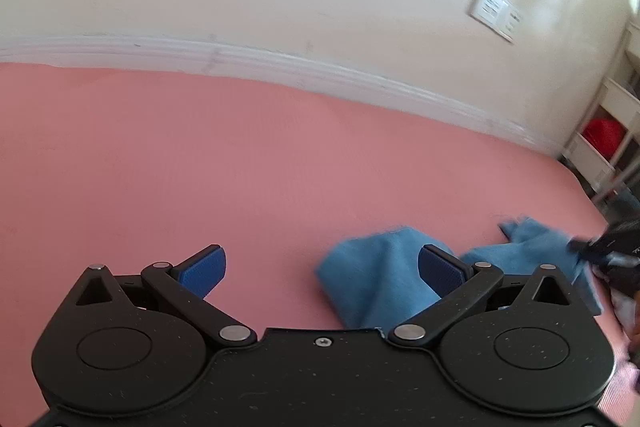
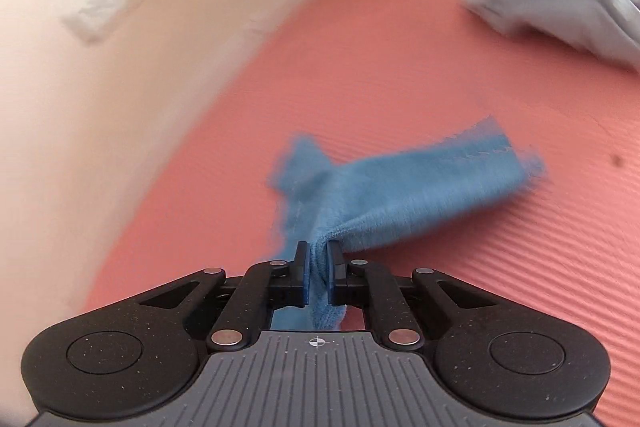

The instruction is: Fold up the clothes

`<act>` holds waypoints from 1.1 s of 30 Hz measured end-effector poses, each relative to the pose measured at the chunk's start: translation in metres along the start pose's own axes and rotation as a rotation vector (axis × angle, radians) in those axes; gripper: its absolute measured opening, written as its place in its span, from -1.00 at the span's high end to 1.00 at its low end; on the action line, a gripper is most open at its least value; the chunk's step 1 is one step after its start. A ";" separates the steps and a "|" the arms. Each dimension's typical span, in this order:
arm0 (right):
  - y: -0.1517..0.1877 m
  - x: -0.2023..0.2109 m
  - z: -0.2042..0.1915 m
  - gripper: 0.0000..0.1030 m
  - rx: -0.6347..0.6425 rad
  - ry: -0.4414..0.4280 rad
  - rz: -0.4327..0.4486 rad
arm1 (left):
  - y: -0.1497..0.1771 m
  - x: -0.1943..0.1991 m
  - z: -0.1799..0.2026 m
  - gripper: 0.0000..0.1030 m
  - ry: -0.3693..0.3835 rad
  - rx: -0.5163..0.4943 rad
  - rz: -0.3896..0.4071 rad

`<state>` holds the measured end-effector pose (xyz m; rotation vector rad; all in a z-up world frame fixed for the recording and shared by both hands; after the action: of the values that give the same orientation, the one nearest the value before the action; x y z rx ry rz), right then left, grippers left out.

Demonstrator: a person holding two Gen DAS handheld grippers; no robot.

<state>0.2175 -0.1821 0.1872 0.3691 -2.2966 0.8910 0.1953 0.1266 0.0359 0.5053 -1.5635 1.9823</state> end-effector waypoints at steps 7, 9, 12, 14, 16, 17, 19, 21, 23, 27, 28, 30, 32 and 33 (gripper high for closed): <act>0.087 0.055 -0.144 0.90 0.497 -0.354 -0.111 | -0.023 0.020 -0.049 -0.97 -0.106 0.055 0.033; 0.128 0.052 -0.155 0.91 0.555 -0.386 -0.185 | -0.031 0.029 -0.065 -0.97 -0.143 0.074 0.052; 0.191 0.048 -0.163 0.91 0.625 -0.419 -0.296 | -0.040 0.043 -0.089 -0.97 -0.183 0.123 0.072; 0.237 0.049 -0.165 0.92 0.698 -0.440 -0.371 | -0.044 0.049 -0.098 -0.97 -0.194 0.141 0.073; 0.273 0.056 -0.168 0.92 0.802 -0.460 -0.395 | -0.044 0.053 -0.100 -0.97 -0.197 0.130 0.072; 0.278 0.057 -0.169 0.92 0.815 -0.465 -0.386 | -0.043 0.054 -0.099 -0.97 -0.197 0.115 0.069; 0.262 0.050 -0.166 0.91 0.767 -0.433 -0.335 | -0.040 0.056 -0.098 -0.97 -0.197 0.086 0.062; 0.226 0.043 -0.154 0.86 0.715 -0.343 -0.232 | -0.035 0.054 -0.098 -0.97 -0.201 0.077 0.046; 0.190 0.034 -0.145 0.76 0.740 -0.231 -0.119 | -0.030 0.051 -0.098 -0.97 -0.200 0.080 0.028; 0.146 0.002 -0.134 0.36 0.819 -0.032 -0.044 | -0.025 0.045 -0.089 -0.97 -0.173 0.083 -0.002; 0.144 -0.006 -0.132 0.37 0.825 -0.013 -0.060 | -0.023 0.044 -0.086 -0.97 -0.168 0.070 -0.006; 0.148 -0.018 -0.132 0.31 0.818 -0.008 -0.090 | -0.021 0.043 -0.080 -0.97 -0.159 0.045 -0.013; 0.152 -0.028 -0.128 0.11 0.831 -0.011 -0.118 | -0.017 0.040 -0.074 -0.97 -0.157 0.025 -0.028; 0.157 -0.031 -0.129 0.09 0.846 -0.016 -0.131 | -0.015 0.039 -0.072 -0.97 -0.155 0.018 -0.037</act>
<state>0.2284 0.0210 0.1608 0.8640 -1.7693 1.7586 0.1780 0.2062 0.0534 0.7047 -1.6172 1.9713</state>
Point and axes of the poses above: each gripper's, at about its wrist camera, not at the fingertips, and x roughly against the way its jaws point, z to its right, y to its underside, the point moved 10 cm from there along -x, roughly the way its jaws point, and after that the axes turned 3 degrees about -x, right-handed, at the moved point
